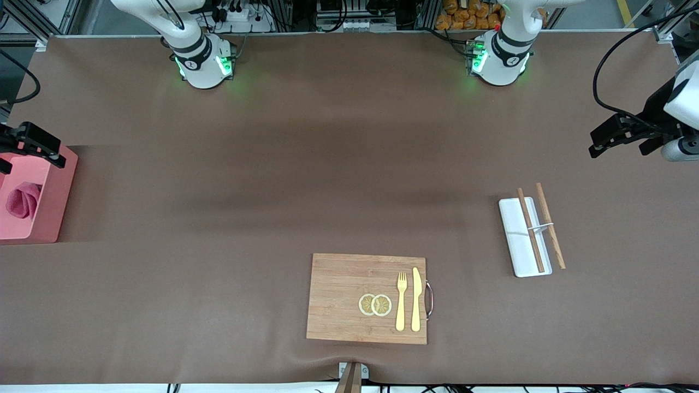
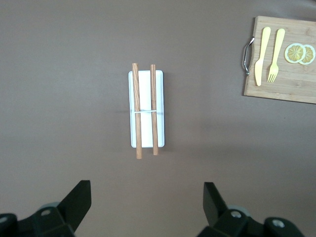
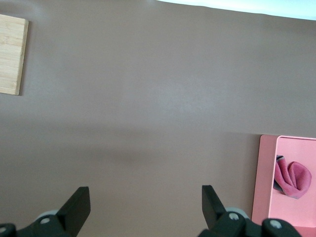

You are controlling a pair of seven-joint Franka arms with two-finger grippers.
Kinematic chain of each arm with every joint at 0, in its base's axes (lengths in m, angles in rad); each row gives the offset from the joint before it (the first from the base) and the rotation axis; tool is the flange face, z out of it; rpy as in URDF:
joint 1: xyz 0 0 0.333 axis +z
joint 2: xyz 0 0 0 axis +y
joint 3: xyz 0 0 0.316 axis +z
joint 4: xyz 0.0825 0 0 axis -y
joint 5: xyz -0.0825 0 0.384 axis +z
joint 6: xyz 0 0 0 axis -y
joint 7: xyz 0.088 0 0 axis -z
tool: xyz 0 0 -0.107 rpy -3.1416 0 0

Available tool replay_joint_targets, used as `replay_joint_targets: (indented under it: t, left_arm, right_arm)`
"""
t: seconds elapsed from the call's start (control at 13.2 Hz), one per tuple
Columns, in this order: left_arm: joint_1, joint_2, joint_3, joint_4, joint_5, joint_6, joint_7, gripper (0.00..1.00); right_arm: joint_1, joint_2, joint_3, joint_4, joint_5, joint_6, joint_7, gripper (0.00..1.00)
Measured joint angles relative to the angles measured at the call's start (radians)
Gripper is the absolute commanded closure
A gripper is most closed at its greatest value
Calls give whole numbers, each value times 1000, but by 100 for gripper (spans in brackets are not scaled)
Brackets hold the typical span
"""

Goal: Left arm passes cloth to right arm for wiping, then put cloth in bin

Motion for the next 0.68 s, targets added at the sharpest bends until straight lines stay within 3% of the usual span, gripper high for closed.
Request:
replay_joint_targets:
  t: [0.53, 0.68]
  left_arm:
    - [1, -5, 4, 3, 6, -2, 0, 0]
    - [1, -5, 4, 7, 56, -17, 0, 0]
  right_arm:
    - [0, 0, 5, -15, -3, 7, 5, 0]
    - [-1, 0, 5, -20, -3, 8, 6, 0]
